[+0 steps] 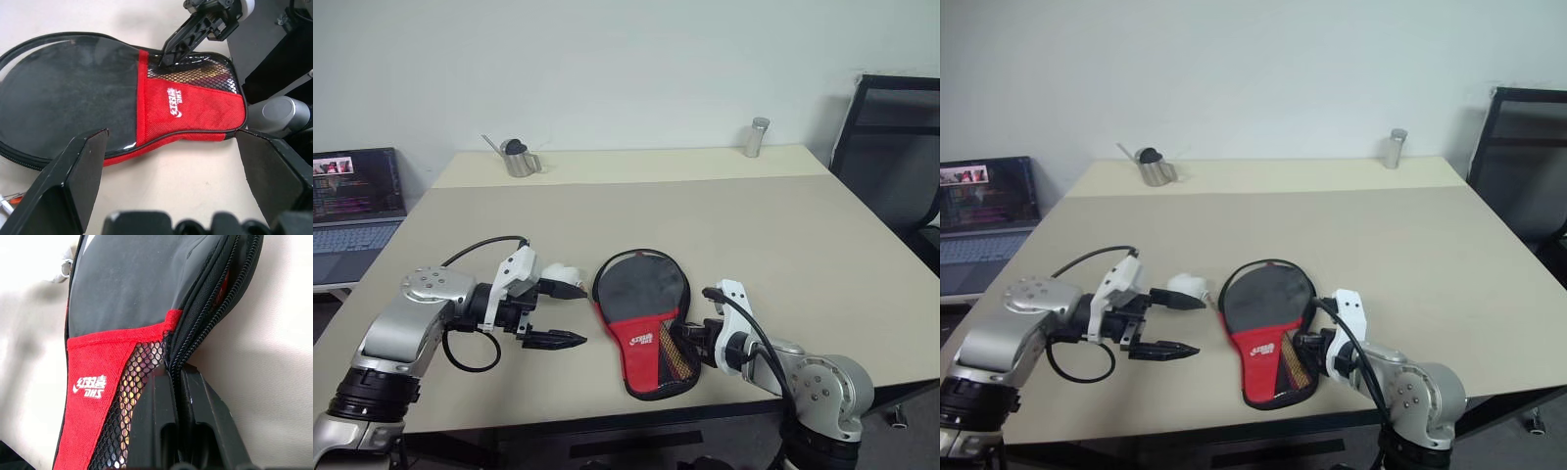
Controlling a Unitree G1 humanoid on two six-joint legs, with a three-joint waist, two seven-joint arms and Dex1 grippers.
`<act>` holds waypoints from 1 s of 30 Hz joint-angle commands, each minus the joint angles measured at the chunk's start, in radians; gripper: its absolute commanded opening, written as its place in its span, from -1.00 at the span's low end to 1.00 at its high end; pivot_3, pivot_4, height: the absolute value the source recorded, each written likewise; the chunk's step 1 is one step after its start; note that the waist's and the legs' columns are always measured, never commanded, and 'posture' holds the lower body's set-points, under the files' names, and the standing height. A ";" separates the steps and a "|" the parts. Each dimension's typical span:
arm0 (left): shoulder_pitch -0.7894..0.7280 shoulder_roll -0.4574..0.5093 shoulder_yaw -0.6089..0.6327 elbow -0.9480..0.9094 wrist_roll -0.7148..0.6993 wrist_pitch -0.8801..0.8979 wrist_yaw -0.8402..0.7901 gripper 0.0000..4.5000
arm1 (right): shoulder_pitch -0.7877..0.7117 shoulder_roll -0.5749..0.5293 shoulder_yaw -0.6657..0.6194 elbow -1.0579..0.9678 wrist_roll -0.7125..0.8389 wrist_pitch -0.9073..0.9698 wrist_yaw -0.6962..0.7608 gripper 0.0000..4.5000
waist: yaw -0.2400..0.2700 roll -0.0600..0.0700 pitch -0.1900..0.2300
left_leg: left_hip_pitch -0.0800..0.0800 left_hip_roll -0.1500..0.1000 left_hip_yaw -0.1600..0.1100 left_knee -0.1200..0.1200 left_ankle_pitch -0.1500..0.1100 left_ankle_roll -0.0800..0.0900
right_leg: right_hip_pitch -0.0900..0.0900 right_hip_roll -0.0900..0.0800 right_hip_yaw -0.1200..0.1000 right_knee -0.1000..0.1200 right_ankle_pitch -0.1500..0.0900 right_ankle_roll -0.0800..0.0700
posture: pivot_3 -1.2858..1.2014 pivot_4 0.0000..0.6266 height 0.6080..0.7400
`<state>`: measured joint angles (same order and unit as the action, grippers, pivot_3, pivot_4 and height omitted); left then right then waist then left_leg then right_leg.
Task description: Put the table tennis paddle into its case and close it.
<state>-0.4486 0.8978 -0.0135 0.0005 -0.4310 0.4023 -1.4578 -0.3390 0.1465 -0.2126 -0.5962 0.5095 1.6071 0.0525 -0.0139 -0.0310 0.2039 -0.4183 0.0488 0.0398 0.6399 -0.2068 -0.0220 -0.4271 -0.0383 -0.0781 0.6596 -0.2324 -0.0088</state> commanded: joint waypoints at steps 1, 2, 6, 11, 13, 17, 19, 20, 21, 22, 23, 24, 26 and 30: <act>-0.031 0.014 0.002 0.003 -0.005 -0.020 -0.031 1.00 | 0.192 0.162 0.070 -0.047 0.066 0.007 -0.002 -0.99 | 0.000 0.000 0.000 | 0.000 0.000 0.000 0.000 0.000 0.000 | 0.000 0.000 0.000 0.000 0.000 0.000 | 0.03 -0.52 1.00; -0.033 0.015 0.000 0.008 -0.004 -0.023 -0.035 1.00 | 0.196 0.154 0.076 -0.044 0.079 0.007 -0.002 -0.99 | 0.000 0.000 0.000 | 0.000 0.000 0.000 0.000 0.000 0.000 | 0.000 0.000 0.000 0.000 0.000 0.000 | 0.03 -0.52 1.00; -0.033 0.014 -0.003 0.013 -0.004 -0.032 -0.043 1.00 | 0.201 0.092 0.093 -0.024 0.131 0.007 0.011 -0.99 | 0.003 -0.001 0.000 | 0.000 0.000 0.000 -0.001 0.000 0.000 | 0.000 0.000 0.000 -0.001 0.000 0.000 | 0.03 -0.52 1.00; -0.026 0.010 -0.001 0.012 -0.004 -0.043 -0.031 1.00 | 0.165 0.045 0.096 0.012 0.160 0.007 0.023 -0.99 | 0.005 -0.002 -0.001 | 0.001 0.000 0.002 -0.005 0.000 0.000 | 0.000 0.001 0.001 -0.003 0.000 0.000 | 0.03 -0.52 1.00; -0.018 0.009 0.004 0.003 -0.009 -0.041 -0.021 1.00 | 0.150 0.039 0.097 0.025 0.160 0.007 0.022 -0.99 | 0.005 -0.002 -0.002 | 0.001 0.000 0.001 -0.005 0.000 0.000 | 0.000 0.002 0.001 -0.004 0.000 0.000 | 0.03 -0.52 1.00; 0.002 0.013 0.014 -0.008 -0.015 -0.042 -0.010 1.00 | 0.134 0.033 0.101 0.039 0.155 0.007 0.021 -0.99 | 0.004 -0.003 -0.002 | 0.002 0.000 0.001 -0.007 0.000 0.000 | 0.000 0.002 0.001 -0.004 0.000 0.000 | 0.03 -0.52 1.00; 0.012 0.013 0.017 -0.016 -0.016 -0.042 -0.005 1.00 | 0.131 0.032 0.094 0.038 0.149 0.007 0.016 -0.77 | 0.004 -0.003 -0.002 | 0.003 0.000 0.001 -0.009 0.000 0.000 | 0.000 0.002 0.001 -0.005 -0.001 -0.001 | 0.03 -0.52 1.00; 0.017 0.012 0.018 -0.019 -0.016 -0.043 -0.002 1.00 | 0.129 0.031 0.087 0.035 0.149 0.007 0.014 -0.67 | 0.004 -0.003 -0.002 | 0.003 0.001 0.000 -0.009 0.000 0.000 | 0.000 0.003 0.000 -0.005 -0.001 -0.002 | 0.03 -0.52 1.00; 0.021 0.011 0.019 -0.020 -0.017 -0.044 0.000 1.00 | 0.127 0.028 0.085 0.028 0.147 0.007 0.011 -0.53 | 0.004 -0.003 -0.002 | 0.003 0.001 0.000 -0.009 0.000 0.000 | 0.000 0.003 0.000 -0.004 -0.002 -0.003 | 0.03 -0.52 1.00; 0.025 0.012 0.021 -0.021 -0.017 -0.046 0.002 1.00 | 0.126 0.025 0.085 0.022 0.149 0.007 0.009 -0.38 | 0.004 -0.003 -0.002 | 0.003 0.001 0.000 -0.009 0.000 0.000 | -0.001 0.003 0.000 -0.004 -0.002 -0.003 | 0.03 -0.52 1.00; 0.028 0.011 0.022 -0.022 -0.018 -0.048 0.004 1.00 | 0.124 0.020 0.082 0.014 0.154 0.007 0.008 -0.27 | 0.004 -0.003 -0.002 | 0.003 0.001 0.000 -0.010 0.000 0.000 | -0.001 0.003 0.000 -0.004 -0.002 -0.003 | 0.03 -0.52 1.00; 0.031 0.010 0.023 -0.023 -0.018 -0.049 0.007 1.00 | 0.119 0.009 0.081 0.004 0.155 0.007 0.008 -0.11 | 0.004 -0.004 -0.003 | 0.003 0.001 0.000 -0.010 0.000 0.000 | -0.001 0.003 0.000 -0.004 -0.002 -0.003 | 0.03 -0.52 1.00; 0.036 0.007 0.025 -0.025 -0.019 -0.053 0.016 1.00 | 0.105 -0.023 0.076 -0.019 0.165 0.007 0.015 0.16 | 0.005 -0.004 -0.003 | 0.003 0.001 0.000 -0.009 0.000 0.000 | -0.001 0.003 -0.001 -0.004 -0.002 -0.003 | 0.03 -0.52 1.00; 0.053 0.001 0.033 -0.031 -0.020 -0.060 0.033 1.00 | 0.062 -0.096 0.070 -0.066 0.184 0.007 0.032 0.72 | 0.006 -0.004 -0.003 | 0.003 0.001 0.000 -0.009 0.000 0.000 | -0.001 0.003 0.000 -0.003 -0.002 -0.003 | 0.03 -0.52 1.00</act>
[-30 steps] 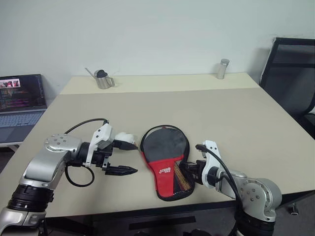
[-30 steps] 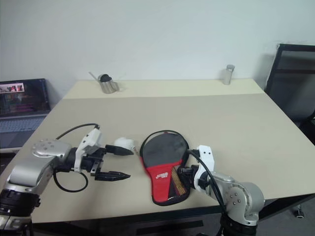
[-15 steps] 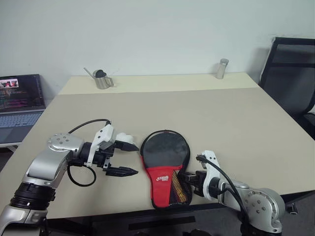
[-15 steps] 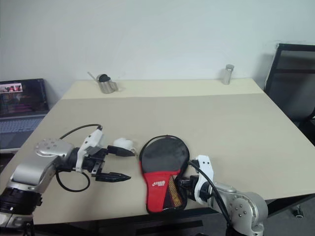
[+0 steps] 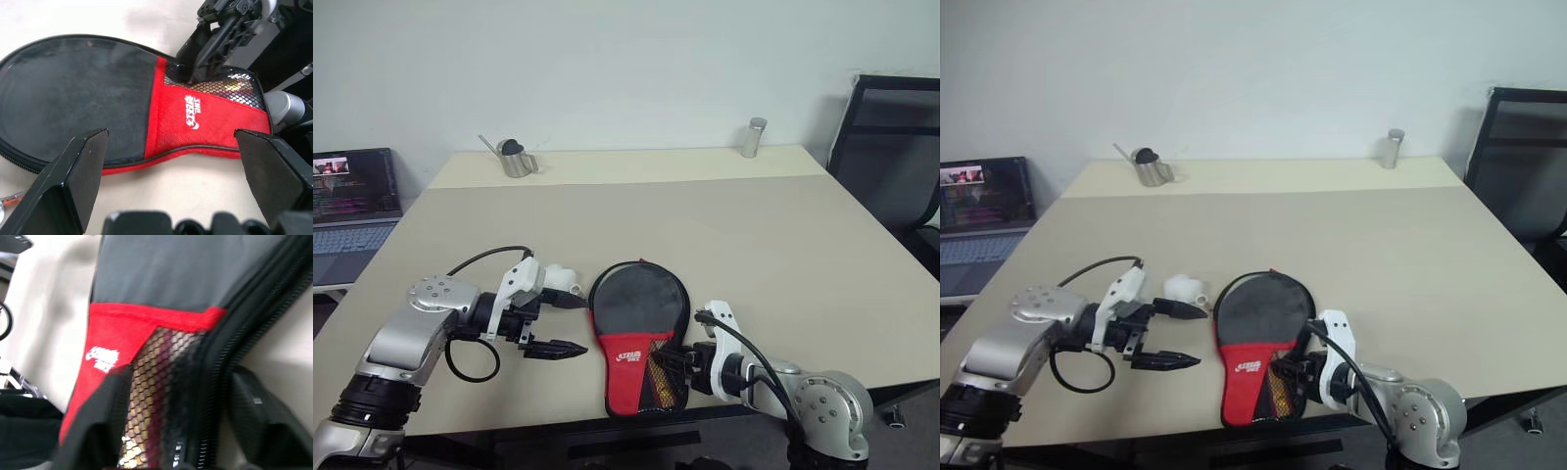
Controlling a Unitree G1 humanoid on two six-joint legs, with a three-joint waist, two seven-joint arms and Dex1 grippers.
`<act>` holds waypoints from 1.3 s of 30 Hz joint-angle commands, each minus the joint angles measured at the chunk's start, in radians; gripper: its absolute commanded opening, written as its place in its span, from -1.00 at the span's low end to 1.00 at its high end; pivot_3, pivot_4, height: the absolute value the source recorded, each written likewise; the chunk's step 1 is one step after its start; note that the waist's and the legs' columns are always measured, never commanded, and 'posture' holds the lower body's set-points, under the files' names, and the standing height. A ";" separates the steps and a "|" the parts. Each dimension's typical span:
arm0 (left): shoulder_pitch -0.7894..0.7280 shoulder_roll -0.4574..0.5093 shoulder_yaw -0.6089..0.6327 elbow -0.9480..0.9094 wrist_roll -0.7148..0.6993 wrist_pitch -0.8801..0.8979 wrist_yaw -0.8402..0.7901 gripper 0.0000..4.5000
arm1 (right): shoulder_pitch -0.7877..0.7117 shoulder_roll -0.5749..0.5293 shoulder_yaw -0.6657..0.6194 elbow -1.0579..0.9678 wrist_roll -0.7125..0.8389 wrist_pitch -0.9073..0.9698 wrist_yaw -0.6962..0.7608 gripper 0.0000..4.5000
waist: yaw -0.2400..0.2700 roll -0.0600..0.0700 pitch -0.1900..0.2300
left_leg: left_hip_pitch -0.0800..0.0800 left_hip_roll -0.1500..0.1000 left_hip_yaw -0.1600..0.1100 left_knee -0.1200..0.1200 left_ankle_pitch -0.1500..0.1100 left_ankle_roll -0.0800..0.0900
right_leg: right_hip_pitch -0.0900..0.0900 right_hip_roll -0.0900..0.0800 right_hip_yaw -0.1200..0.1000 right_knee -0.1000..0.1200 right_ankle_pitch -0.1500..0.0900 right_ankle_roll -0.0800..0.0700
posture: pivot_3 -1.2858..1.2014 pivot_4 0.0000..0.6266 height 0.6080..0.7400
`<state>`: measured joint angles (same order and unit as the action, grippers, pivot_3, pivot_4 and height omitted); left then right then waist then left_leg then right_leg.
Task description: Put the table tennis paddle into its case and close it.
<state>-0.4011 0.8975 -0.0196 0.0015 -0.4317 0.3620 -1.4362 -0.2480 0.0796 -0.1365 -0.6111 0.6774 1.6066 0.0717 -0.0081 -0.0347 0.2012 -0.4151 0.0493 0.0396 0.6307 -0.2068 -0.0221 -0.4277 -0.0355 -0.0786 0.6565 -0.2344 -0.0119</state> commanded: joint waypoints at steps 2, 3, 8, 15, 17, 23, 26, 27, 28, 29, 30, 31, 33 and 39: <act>0.011 -0.006 0.042 -0.037 -0.018 -0.021 0.022 1.00 | -0.067 -0.099 0.011 -0.076 0.017 0.008 0.040 0.99 | 0.001 0.000 0.000 | 0.000 0.000 0.000 0.000 0.000 0.000 | 0.000 0.000 0.000 0.000 0.000 0.000 | 0.03 -0.52 1.00; 0.012 -0.010 0.044 -0.039 -0.019 -0.020 0.029 1.00 | -0.085 -0.136 0.017 -0.085 0.016 0.005 0.053 0.99 | 0.002 0.000 0.000 | 0.000 0.000 0.000 0.000 0.000 0.000 | 0.000 0.000 0.000 0.000 0.000 0.000 | 0.03 -0.52 1.00; 0.032 -0.019 0.056 -0.059 -0.025 -0.014 0.051 1.00 | -0.155 -0.356 0.057 -0.115 0.016 -0.061 0.144 0.99 | 0.003 0.000 0.000 | -0.001 -0.001 0.001 0.000 0.000 0.000 | 0.000 -0.001 0.001 -0.001 0.000 0.000 | 0.03 -0.52 1.00; 0.055 -0.034 0.101 -0.069 -0.037 0.010 0.133 1.00 | -0.228 -0.455 0.096 -0.071 0.028 -0.321 0.317 0.99 | 0.002 0.000 0.000 | -0.002 -0.001 0.001 0.000 0.000 0.000 | -0.001 0.000 0.000 -0.002 0.000 0.000 | 0.03 -0.52 1.00; 0.051 -0.049 0.120 -0.064 -0.044 0.026 0.180 1.00 | -0.244 -0.445 0.139 -0.043 0.008 -0.393 0.347 0.99 | 0.003 0.000 0.000 | -0.001 0.000 0.000 0.000 0.000 0.000 | -0.002 0.001 0.000 -0.001 0.000 0.000 | 0.03 -0.52 1.00; 0.006 -0.061 0.183 0.029 -0.042 0.080 0.300 1.00 | -0.265 -0.386 0.356 0.110 -0.106 -0.614 0.411 0.99 | 0.003 0.000 0.000 | -0.001 -0.001 0.000 0.001 0.000 0.000 | -0.002 0.003 0.000 0.001 0.000 0.000 | 0.03 -0.52 1.00; -0.024 -0.050 0.198 0.095 -0.022 0.085 0.335 1.00 | -0.266 -0.405 0.487 0.218 -0.233 -0.760 0.453 0.99 | 0.003 -0.001 0.000 | -0.001 -0.001 0.001 0.001 0.000 0.000 | -0.002 0.003 0.001 0.001 0.000 0.000 | 0.03 -0.52 1.00; -0.034 -0.047 0.199 0.115 -0.014 0.082 0.345 1.00 | -0.266 -0.405 0.513 0.248 -0.264 -0.797 0.461 0.99 | 0.003 -0.001 0.000 | -0.001 -0.001 0.001 0.001 0.000 0.000 | -0.002 0.003 0.001 0.001 0.000 0.000 | 0.03 -0.52 1.00; -0.044 -0.046 0.197 0.135 -0.003 0.081 0.357 1.00 | -0.267 -0.396 0.526 0.276 -0.283 -0.821 0.460 0.99 | 0.004 -0.001 0.000 | -0.001 -0.001 0.002 0.001 0.000 0.000 | -0.002 0.003 0.001 0.001 0.000 0.000 | 0.03 -0.52 1.00; -0.054 -0.044 0.196 0.153 0.000 0.087 0.364 1.00 | -0.268 -0.384 0.531 0.299 -0.296 -0.836 0.457 0.99 | 0.004 -0.001 0.000 | -0.001 -0.002 0.002 0.001 0.000 0.000 | -0.002 0.002 0.001 0.001 0.000 0.000 | 0.03 -0.52 1.00; -0.064 -0.040 0.191 0.171 0.009 0.083 0.365 1.00 | -0.269 -0.377 0.537 0.316 -0.312 -0.851 0.455 0.99 | 0.005 -0.001 0.000 | -0.001 -0.002 0.002 0.001 0.000 0.000 | -0.002 0.002 0.001 0.001 0.000 0.000 | 0.03 -0.52 1.00; -0.072 -0.037 0.184 0.189 0.027 0.065 0.371 1.00 | -0.269 -0.373 0.542 0.327 -0.325 -0.862 0.455 0.99 | 0.005 -0.001 -0.001 | -0.001 -0.002 0.002 0.002 0.000 0.000 | -0.002 0.002 0.001 0.001 0.000 0.000 | 0.03 -0.52 1.00; -0.087 -0.036 0.169 0.225 0.066 0.008 0.374 1.00 | -0.267 -0.362 0.545 0.339 -0.343 -0.875 0.456 0.99 | 0.005 -0.002 -0.001 | -0.001 -0.001 0.002 0.002 0.000 0.000 | -0.002 0.002 0.001 0.001 0.000 0.000 | 0.03 -0.52 1.00; -0.217 -0.081 0.128 0.426 0.171 -0.102 0.439 1.00 | -0.260 -0.328 0.550 0.350 -0.376 -0.881 0.452 0.99 | 0.007 -0.003 -0.001 | -0.001 -0.001 0.002 0.003 0.000 0.000 | -0.002 0.002 0.000 0.004 0.000 0.000 | 0.03 -0.52 1.00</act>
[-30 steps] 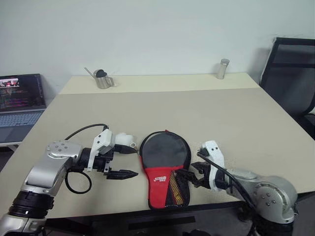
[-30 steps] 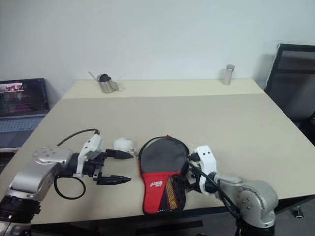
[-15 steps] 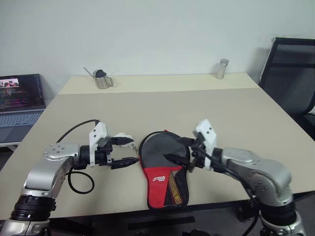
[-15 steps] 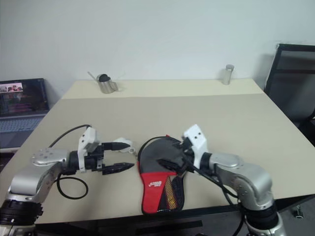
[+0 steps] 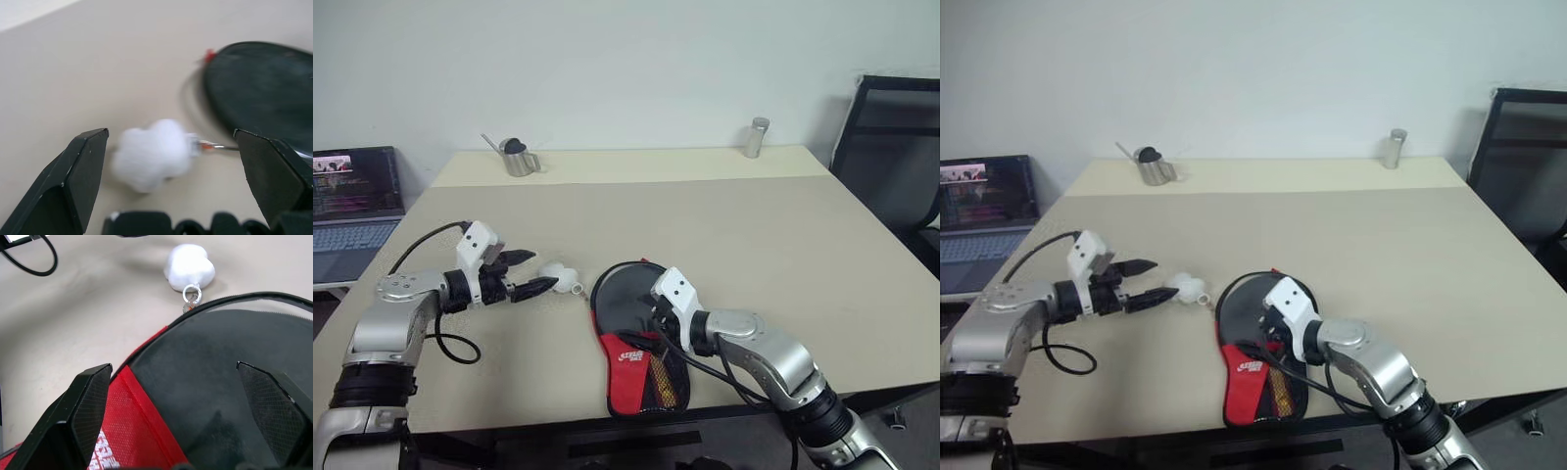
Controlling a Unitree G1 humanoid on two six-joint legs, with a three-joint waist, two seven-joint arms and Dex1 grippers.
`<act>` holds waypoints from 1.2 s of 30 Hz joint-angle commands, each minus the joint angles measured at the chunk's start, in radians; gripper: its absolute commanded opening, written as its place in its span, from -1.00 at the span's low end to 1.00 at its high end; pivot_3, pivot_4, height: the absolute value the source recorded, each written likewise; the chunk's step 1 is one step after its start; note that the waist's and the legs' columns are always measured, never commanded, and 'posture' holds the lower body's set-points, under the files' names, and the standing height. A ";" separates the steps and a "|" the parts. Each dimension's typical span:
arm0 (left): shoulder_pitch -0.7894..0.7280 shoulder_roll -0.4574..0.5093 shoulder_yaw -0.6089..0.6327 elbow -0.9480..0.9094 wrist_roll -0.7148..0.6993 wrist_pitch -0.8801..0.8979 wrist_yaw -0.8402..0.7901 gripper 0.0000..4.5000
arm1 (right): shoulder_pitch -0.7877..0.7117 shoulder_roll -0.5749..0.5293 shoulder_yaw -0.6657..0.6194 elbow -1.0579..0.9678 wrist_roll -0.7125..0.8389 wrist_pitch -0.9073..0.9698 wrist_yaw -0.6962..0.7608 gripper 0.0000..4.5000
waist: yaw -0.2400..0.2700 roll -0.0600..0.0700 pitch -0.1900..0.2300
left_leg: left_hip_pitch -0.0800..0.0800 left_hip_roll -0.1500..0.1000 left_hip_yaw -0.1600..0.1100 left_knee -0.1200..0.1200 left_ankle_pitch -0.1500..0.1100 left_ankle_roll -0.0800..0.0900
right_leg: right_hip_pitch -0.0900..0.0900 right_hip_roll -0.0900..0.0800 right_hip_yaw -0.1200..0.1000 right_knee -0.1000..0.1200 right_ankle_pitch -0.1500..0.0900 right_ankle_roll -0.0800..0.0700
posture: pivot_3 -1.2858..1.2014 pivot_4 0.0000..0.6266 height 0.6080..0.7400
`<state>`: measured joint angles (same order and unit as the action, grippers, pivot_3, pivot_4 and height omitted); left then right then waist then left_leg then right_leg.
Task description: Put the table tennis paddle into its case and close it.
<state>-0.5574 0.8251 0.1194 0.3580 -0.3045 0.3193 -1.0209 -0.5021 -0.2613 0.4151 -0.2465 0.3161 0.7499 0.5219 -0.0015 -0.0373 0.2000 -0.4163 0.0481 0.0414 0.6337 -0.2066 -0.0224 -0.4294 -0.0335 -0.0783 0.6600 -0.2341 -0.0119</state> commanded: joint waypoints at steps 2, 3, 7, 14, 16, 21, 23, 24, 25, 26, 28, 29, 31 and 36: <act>-0.103 -0.025 -0.031 0.147 0.070 -0.068 0.024 1.00 | -0.006 0.018 0.000 -0.009 -0.028 -0.027 0.005 0.99 | 0.000 -0.001 -0.001 | 0.000 0.000 0.000 0.001 0.000 0.000 | 0.000 0.000 0.000 0.001 0.000 0.000 | 0.03 -0.52 1.00; -0.123 -0.032 -0.042 0.187 0.082 -0.064 0.024 1.00 | -0.006 0.021 0.001 -0.006 -0.036 -0.030 0.006 0.99 | 0.000 -0.001 -0.001 | 0.000 0.000 0.000 0.002 0.000 0.000 | 0.000 0.000 0.000 0.002 0.000 0.000 | 0.03 -0.52 1.00; -0.173 -0.065 -0.082 0.311 0.100 -0.029 -0.031 1.00 | -0.006 0.028 0.001 0.005 -0.056 -0.039 0.008 0.99 | -0.001 -0.001 -0.001 | 0.000 0.000 0.001 0.004 0.000 0.000 | 0.000 0.000 0.001 0.003 0.000 0.000 | 0.03 -0.52 1.00; -0.260 -0.139 -0.104 0.506 0.143 -0.058 -0.032 1.00 | 0.000 0.038 -0.007 0.013 -0.078 -0.050 0.008 0.99 | -0.001 -0.002 -0.001 | -0.001 0.000 0.003 0.007 0.000 0.000 | 0.000 0.000 0.000 0.005 0.000 0.000 | 0.03 -0.52 1.00; -0.274 -0.154 -0.114 0.534 0.158 -0.075 -0.041 1.00 | -0.001 0.040 -0.007 0.012 -0.084 -0.052 0.008 0.99 | -0.001 -0.002 -0.001 | -0.001 0.000 0.004 0.008 0.000 0.000 | 0.001 0.000 0.000 0.005 0.000 0.000 | 0.03 -0.52 1.00; -0.297 -0.185 -0.122 0.598 0.184 -0.097 -0.046 1.00 | 0.003 0.045 -0.014 0.010 -0.097 -0.055 0.002 0.99 | -0.001 -0.002 -0.001 | -0.001 0.000 0.004 0.009 0.000 0.000 | 0.001 0.000 0.000 0.005 0.000 0.000 | 0.03 -0.52 1.00; -0.301 -0.192 -0.123 0.615 0.192 -0.105 -0.048 1.00 | 0.005 0.047 -0.016 0.009 -0.102 -0.054 0.002 0.99 | 0.000 -0.002 -0.002 | -0.001 0.000 0.004 0.009 0.000 0.000 | 0.002 -0.001 -0.001 0.005 0.000 0.000 | 0.03 -0.52 1.00; -0.303 -0.195 -0.122 0.621 0.195 -0.110 -0.047 1.00 | 0.006 0.048 -0.016 0.008 -0.104 -0.055 0.001 0.99 | 0.001 -0.002 -0.002 | 0.000 0.000 0.004 0.010 0.000 0.000 | 0.003 -0.001 -0.001 0.005 0.000 0.000 | 0.03 -0.52 1.00; -0.305 -0.197 -0.120 0.625 0.196 -0.113 -0.047 0.92 | 0.006 0.049 -0.016 0.008 -0.105 -0.055 0.001 1.00 | 0.001 -0.002 -0.002 | 0.000 0.000 0.003 0.010 0.000 0.000 | 0.003 -0.001 -0.002 0.005 0.000 0.000 | 0.03 -0.52 1.00; -0.306 -0.198 -0.120 0.627 0.198 -0.116 -0.049 0.82 | 0.007 0.049 -0.017 0.007 -0.107 -0.054 -0.002 1.00 | 0.001 -0.003 -0.002 | 0.000 0.000 0.002 0.011 0.000 0.000 | 0.004 -0.002 -0.002 0.005 0.000 0.000 | 0.03 -0.52 1.00; -0.302 -0.199 -0.117 0.626 0.199 -0.117 -0.058 0.59 | 0.009 0.051 -0.018 0.006 -0.111 -0.053 -0.006 1.00 | 0.001 -0.003 -0.002 | 0.000 -0.001 0.002 0.011 0.000 0.000 | 0.004 -0.002 -0.003 0.005 0.000 0.000 | 0.03 -0.52 1.00; -0.299 -0.198 -0.115 0.624 0.198 -0.117 -0.063 0.44 | 0.010 0.052 -0.019 0.006 -0.113 -0.053 -0.008 1.00 | 0.001 -0.003 -0.002 | 0.000 -0.001 0.002 0.011 0.000 0.000 | 0.004 -0.002 -0.003 0.005 0.000 0.000 | 0.03 -0.52 1.00; -0.288 -0.191 -0.110 0.612 0.194 -0.112 -0.077 0.11 | 0.008 0.056 -0.024 0.007 -0.115 -0.050 -0.013 1.00 | 0.001 -0.003 -0.002 | -0.001 -0.001 0.002 0.011 0.000 0.000 | 0.004 -0.003 -0.003 0.005 0.000 0.000 | 0.03 -0.52 1.00; -0.261 -0.171 -0.094 0.572 0.181 -0.089 -0.101 -0.66 | -0.002 0.063 -0.023 0.052 -0.132 -0.058 -0.023 1.00 | 0.000 -0.003 -0.002 | 0.000 -0.001 0.001 0.011 0.000 0.000 | 0.004 -0.002 -0.003 0.005 0.000 0.000 | 0.03 -0.52 1.00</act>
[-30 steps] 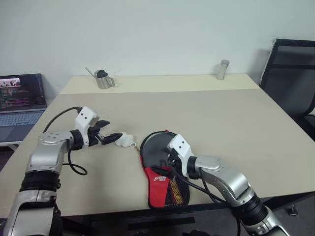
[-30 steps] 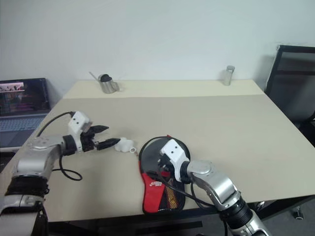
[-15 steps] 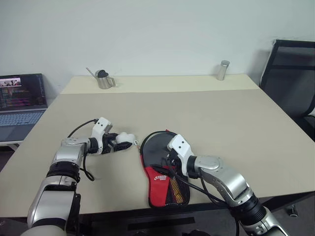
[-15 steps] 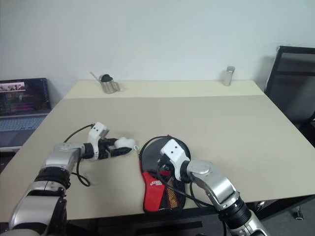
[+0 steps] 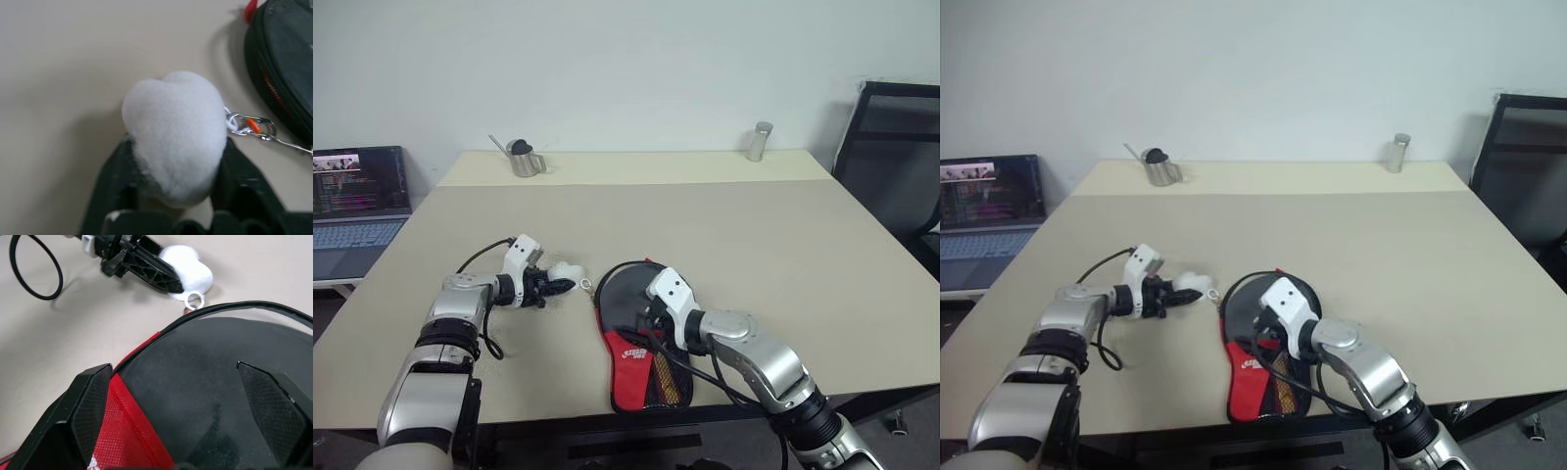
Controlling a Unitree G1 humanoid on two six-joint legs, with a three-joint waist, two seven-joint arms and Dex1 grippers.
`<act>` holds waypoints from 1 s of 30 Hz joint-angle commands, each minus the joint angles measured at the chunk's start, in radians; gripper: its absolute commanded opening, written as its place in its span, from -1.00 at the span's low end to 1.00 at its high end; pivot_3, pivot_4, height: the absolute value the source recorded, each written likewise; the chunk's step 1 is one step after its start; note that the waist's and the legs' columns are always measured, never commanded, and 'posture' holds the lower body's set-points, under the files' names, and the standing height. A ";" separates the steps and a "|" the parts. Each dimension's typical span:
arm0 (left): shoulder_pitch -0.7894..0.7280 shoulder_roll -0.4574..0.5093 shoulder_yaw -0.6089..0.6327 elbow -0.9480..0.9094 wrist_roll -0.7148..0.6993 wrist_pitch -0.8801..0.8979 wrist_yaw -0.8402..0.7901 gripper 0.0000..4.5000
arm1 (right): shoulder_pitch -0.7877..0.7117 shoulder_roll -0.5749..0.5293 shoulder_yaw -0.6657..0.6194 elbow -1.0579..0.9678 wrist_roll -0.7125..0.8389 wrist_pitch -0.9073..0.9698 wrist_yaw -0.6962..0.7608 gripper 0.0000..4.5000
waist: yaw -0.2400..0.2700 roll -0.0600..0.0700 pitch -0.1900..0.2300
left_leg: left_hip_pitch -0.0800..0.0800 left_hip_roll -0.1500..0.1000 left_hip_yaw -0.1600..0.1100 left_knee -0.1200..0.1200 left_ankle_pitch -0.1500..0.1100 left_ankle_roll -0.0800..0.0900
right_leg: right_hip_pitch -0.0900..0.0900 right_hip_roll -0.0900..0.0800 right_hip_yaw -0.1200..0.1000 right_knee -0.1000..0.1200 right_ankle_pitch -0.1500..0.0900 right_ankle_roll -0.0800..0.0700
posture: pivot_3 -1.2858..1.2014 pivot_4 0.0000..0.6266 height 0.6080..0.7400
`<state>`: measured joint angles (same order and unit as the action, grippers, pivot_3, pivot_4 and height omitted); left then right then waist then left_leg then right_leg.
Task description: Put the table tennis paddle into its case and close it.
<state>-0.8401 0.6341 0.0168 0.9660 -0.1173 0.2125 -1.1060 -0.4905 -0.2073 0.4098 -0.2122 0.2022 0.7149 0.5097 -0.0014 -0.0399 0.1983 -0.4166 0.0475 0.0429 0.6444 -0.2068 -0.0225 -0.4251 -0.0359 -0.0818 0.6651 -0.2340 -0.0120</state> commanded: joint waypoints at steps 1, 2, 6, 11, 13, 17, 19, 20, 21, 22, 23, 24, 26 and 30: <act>0.027 0.025 0.012 -0.047 -0.008 0.024 -0.020 -0.77 | -0.015 0.010 -0.013 0.033 -0.029 -0.033 -0.014 1.00 | 0.000 0.000 0.000 | 0.000 0.000 0.000 0.000 0.000 0.000 | 0.000 0.000 0.000 0.000 0.000 0.000 | 0.03 -0.52 1.00; 0.033 0.029 0.014 -0.058 -0.010 0.030 -0.024 -0.86 | -0.016 0.012 -0.008 0.048 -0.039 -0.042 -0.016 1.00 | -0.001 0.000 0.000 | 0.000 0.000 0.000 0.000 0.000 0.000 | 0.000 0.000 0.000 0.000 0.000 0.000 | 0.03 -0.52 1.00; 0.047 0.047 0.024 -0.120 -0.022 0.065 -0.047 -0.91 | -0.029 0.027 0.017 0.120 -0.083 -0.063 -0.023 1.00 | -0.001 0.000 0.000 | 0.000 0.000 0.000 0.000 0.000 0.000 | 0.000 0.000 0.000 0.000 0.000 0.000 | 0.03 -0.52 1.00; 0.017 0.054 0.017 -0.174 -0.029 0.095 -0.077 -0.91 | -0.040 0.043 0.033 0.205 -0.135 -0.044 -0.037 1.00 | -0.003 0.000 0.000 | 0.000 0.000 0.000 0.000 0.000 0.000 | 0.000 0.000 0.000 0.000 0.000 0.000 | 0.03 -0.52 1.00; -0.005 0.050 0.009 -0.174 -0.021 0.092 -0.085 -0.91 | -0.039 0.044 0.034 0.216 -0.146 -0.034 -0.039 1.00 | -0.003 -0.001 0.000 | 0.000 0.000 -0.001 0.000 0.000 0.000 | 0.000 0.000 -0.001 0.000 0.000 0.000 | 0.03 -0.52 1.00; -0.082 0.028 -0.010 -0.110 0.012 0.037 -0.053 -0.91 | -0.027 0.031 0.038 0.205 -0.156 -0.005 -0.032 1.00 | -0.001 -0.002 -0.002 | 0.000 0.000 -0.002 0.001 0.000 0.000 | 0.002 0.000 -0.002 0.000 0.000 0.000 | 0.03 -0.52 1.00; -0.147 0.005 -0.023 -0.039 0.044 -0.014 -0.001 -0.91 | -0.017 0.015 0.045 0.198 -0.166 0.005 -0.031 1.00 | 0.001 -0.002 -0.002 | 0.001 0.000 -0.003 0.001 0.000 0.000 | 0.002 0.000 -0.002 0.000 0.000 0.000 | 0.03 -0.52 1.00; -0.184 -0.011 -0.032 0.002 0.064 -0.041 0.023 -0.91 | -0.008 0.008 0.044 0.190 -0.168 0.012 -0.032 1.00 | 0.003 -0.003 -0.002 | 0.001 0.000 -0.003 0.001 0.000 0.000 | 0.003 0.000 -0.003 0.000 0.000 0.000 | 0.03 -0.52 1.00; -0.217 -0.025 -0.040 0.039 0.079 -0.065 0.042 -0.91 | -0.001 0.005 0.042 0.182 -0.168 0.019 -0.035 1.00 | 0.004 -0.003 -0.002 | 0.001 -0.001 -0.004 0.001 0.000 0.000 | 0.003 0.000 -0.004 -0.001 0.000 0.000 | 0.03 -0.52 1.00; -0.243 -0.037 -0.046 0.072 0.091 -0.084 0.053 -0.91 | 0.004 0.004 0.041 0.175 -0.169 0.025 -0.038 1.00 | 0.004 -0.003 -0.002 | 0.001 -0.001 -0.004 0.001 0.000 0.000 | 0.003 0.000 -0.004 -0.001 0.000 0.000 | 0.03 -0.52 1.00; -0.262 -0.044 -0.050 0.098 0.099 -0.101 0.058 -0.91 | 0.007 0.004 0.040 0.170 -0.170 0.030 -0.040 1.00 | 0.004 -0.003 -0.002 | 0.000 -0.001 -0.004 0.001 0.000 0.000 | 0.003 0.000 -0.005 -0.001 0.000 0.000 | 0.03 -0.52 1.00; -0.281 -0.053 -0.054 0.125 0.110 -0.118 0.068 -0.91 | 0.011 0.003 0.039 0.166 -0.172 0.034 -0.041 1.00 | 0.002 -0.003 -0.002 | 0.000 -0.001 -0.004 0.001 0.000 0.000 | 0.003 0.000 -0.005 -0.001 0.000 0.000 | 0.03 -0.52 1.00; -0.322 -0.073 -0.077 0.178 0.147 -0.159 0.095 -0.91 | 0.019 0.004 0.037 0.156 -0.176 0.045 -0.045 1.00 | 0.001 -0.003 -0.002 | 0.000 -0.001 -0.004 0.001 0.000 0.000 | 0.003 0.000 -0.005 -0.001 0.000 0.000 | 0.03 -0.52 1.00; -0.378 -0.102 -0.117 0.264 0.220 -0.222 0.182 -0.91 | 0.028 0.007 0.033 0.142 -0.180 0.061 -0.059 1.00 | 0.001 -0.003 -0.002 | 0.000 -0.001 -0.005 0.001 0.000 0.000 | 0.003 0.000 -0.007 -0.001 0.000 0.000 | 0.03 -0.52 1.00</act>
<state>-1.1655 0.5328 -0.1010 1.2157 0.0828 0.0317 -0.9771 -0.4917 -0.1807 0.4245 -0.1061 0.0578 0.7197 0.4639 -0.0001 -0.0429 0.1961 -0.4168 0.0468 0.0378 0.6452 -0.2068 -0.0226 -0.4217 -0.0362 -0.0886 0.6641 -0.2340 -0.0120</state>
